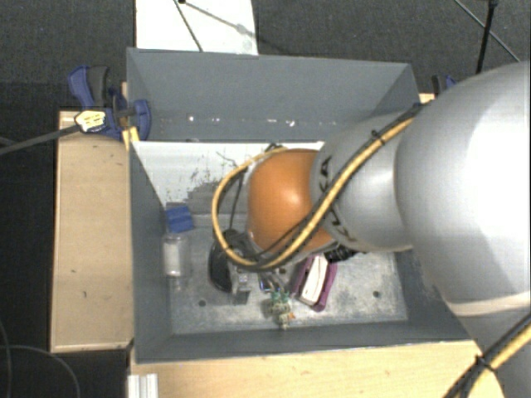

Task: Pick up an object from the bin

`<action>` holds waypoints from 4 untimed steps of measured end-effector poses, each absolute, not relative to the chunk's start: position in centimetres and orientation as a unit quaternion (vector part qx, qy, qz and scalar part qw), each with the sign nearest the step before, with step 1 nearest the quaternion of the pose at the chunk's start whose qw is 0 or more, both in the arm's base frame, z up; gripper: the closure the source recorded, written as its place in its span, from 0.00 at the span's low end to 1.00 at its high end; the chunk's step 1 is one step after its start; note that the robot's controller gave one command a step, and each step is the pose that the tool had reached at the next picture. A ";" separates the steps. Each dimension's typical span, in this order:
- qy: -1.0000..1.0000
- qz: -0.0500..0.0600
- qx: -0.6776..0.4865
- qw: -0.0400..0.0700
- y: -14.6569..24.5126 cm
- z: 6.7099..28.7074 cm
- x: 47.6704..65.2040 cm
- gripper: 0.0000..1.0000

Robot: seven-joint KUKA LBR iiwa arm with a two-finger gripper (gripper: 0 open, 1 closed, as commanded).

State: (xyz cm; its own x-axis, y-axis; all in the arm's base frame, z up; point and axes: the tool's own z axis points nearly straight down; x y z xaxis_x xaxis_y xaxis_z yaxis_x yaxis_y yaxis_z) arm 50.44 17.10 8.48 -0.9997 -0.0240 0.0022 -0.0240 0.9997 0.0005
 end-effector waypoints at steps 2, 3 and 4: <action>-0.990 -0.001 0.144 -0.001 19.9 9.9 51.3 0.00; -0.990 -0.003 0.139 -0.005 21.0 7.3 55.7 0.00; -0.991 -0.003 0.137 -0.005 21.0 7.5 55.6 1.00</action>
Offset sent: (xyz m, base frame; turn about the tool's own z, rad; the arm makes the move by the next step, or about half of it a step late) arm 0.0081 0.0285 0.0134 -0.2719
